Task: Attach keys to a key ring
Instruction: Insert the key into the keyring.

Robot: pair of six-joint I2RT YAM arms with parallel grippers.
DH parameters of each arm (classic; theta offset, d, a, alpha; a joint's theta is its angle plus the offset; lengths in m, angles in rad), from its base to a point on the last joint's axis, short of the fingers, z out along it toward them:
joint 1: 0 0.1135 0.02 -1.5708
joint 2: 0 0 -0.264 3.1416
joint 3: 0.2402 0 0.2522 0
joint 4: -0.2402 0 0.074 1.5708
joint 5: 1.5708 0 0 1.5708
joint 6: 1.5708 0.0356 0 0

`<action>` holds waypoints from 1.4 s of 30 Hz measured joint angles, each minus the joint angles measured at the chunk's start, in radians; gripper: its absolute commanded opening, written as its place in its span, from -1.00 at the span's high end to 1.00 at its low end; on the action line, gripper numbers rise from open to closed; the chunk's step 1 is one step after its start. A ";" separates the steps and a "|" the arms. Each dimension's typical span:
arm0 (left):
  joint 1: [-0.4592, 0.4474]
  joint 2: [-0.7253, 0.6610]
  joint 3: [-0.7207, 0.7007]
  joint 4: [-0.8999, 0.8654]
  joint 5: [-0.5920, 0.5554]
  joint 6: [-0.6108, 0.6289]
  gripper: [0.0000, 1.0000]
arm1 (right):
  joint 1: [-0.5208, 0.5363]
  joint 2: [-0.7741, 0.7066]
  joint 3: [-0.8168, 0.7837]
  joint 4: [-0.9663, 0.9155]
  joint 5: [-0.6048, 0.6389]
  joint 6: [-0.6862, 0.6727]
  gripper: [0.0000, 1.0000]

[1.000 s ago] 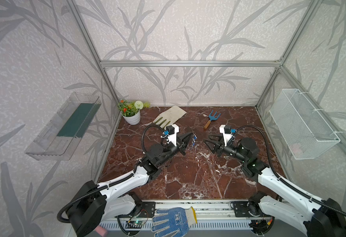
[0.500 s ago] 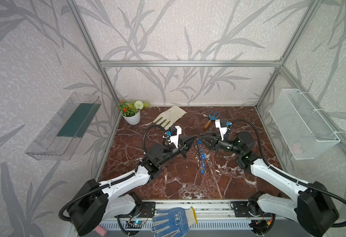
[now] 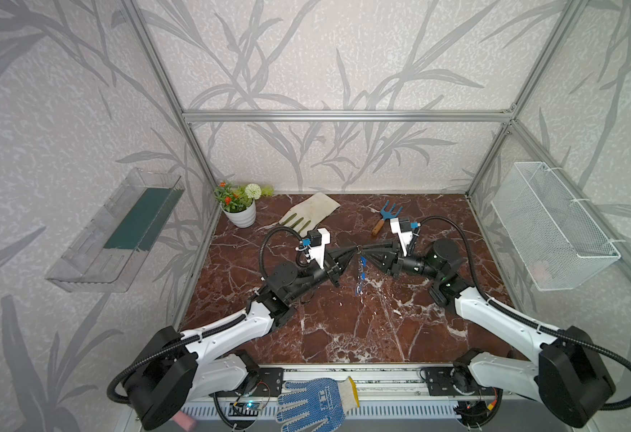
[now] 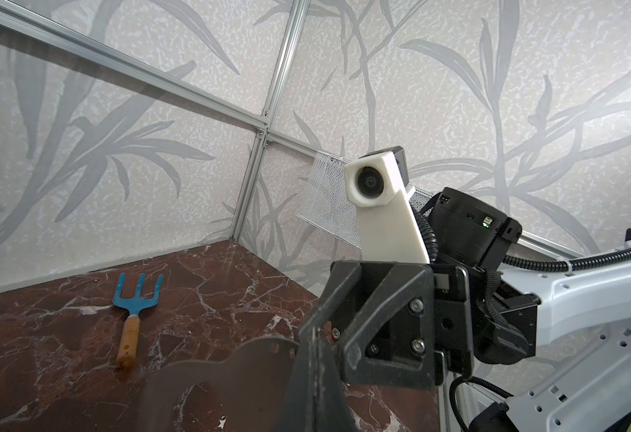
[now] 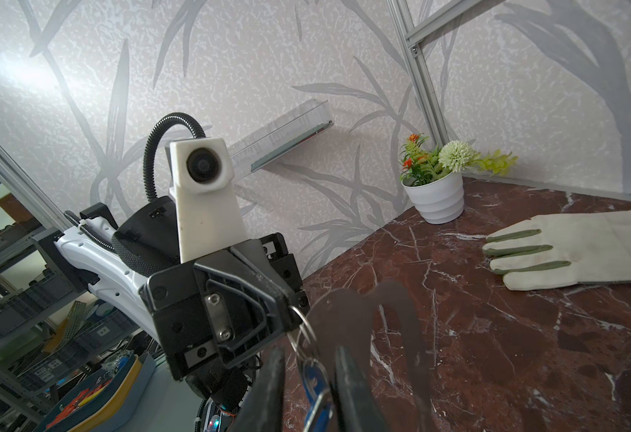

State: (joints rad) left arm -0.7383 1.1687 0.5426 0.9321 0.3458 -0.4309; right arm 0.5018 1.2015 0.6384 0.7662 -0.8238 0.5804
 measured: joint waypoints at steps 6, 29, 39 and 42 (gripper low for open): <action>0.000 0.006 0.000 0.009 0.005 -0.009 1.00 | 0.000 0.012 0.000 0.011 -0.027 0.008 0.87; 0.022 -0.195 0.188 -0.653 -0.024 0.242 0.57 | -0.023 -0.037 0.072 -0.407 -0.025 -0.350 1.00; 0.039 -0.119 0.375 -1.122 0.036 0.483 0.59 | 0.036 -0.023 0.101 -0.563 -0.049 -0.526 1.00; 0.039 -0.105 0.387 -1.207 0.064 0.537 0.61 | 0.037 -0.014 0.101 -0.578 -0.059 -0.544 1.00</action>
State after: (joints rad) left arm -0.6991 1.0637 0.9298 -0.2752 0.4103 0.1059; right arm 0.5388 1.1870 0.7399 0.1883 -0.8829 0.0360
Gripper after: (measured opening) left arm 0.200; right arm 0.047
